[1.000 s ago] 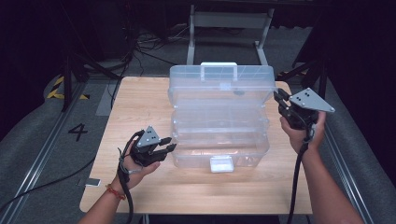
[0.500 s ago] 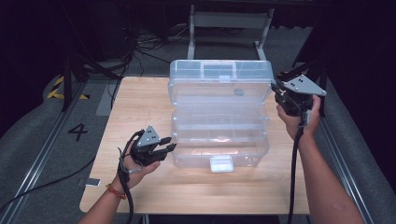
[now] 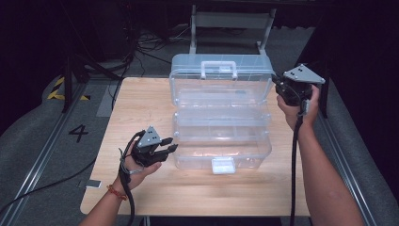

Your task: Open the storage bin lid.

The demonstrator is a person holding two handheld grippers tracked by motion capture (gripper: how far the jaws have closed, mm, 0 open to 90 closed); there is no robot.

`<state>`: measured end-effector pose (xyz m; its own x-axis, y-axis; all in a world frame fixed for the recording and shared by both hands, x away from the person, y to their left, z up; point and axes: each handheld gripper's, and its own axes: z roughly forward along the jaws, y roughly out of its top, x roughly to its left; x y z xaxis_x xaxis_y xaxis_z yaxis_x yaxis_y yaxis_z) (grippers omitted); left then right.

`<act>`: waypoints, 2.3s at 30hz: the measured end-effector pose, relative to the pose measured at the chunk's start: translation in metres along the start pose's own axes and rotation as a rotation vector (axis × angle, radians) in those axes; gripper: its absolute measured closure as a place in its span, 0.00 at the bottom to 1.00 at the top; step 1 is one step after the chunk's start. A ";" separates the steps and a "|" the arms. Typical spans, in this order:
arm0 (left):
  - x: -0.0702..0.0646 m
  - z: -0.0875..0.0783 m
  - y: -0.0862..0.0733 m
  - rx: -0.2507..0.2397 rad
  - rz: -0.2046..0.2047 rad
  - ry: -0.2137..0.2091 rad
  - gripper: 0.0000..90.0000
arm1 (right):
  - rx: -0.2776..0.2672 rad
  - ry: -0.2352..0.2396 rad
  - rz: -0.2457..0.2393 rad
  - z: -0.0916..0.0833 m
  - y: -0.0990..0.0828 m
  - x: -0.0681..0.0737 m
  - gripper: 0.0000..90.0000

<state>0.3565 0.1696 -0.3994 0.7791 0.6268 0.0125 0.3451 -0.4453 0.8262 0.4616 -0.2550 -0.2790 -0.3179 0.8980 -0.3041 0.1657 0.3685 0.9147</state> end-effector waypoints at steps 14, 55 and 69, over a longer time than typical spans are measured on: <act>0.001 0.000 -0.001 -0.005 0.004 -0.006 0.74 | 0.024 -0.010 0.037 0.024 0.007 -0.006 0.94; 0.001 0.001 0.001 -0.020 0.018 -0.007 0.74 | 0.110 0.128 0.036 0.021 -0.036 0.003 0.91; 0.005 -0.025 -0.008 -0.006 0.057 0.041 0.69 | 0.150 0.211 0.036 -0.031 -0.089 -0.012 0.82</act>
<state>0.3449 0.1926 -0.3917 0.7755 0.6259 0.0826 0.2972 -0.4774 0.8269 0.4219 -0.3063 -0.3487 -0.4942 0.8471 -0.1955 0.3123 0.3828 0.8695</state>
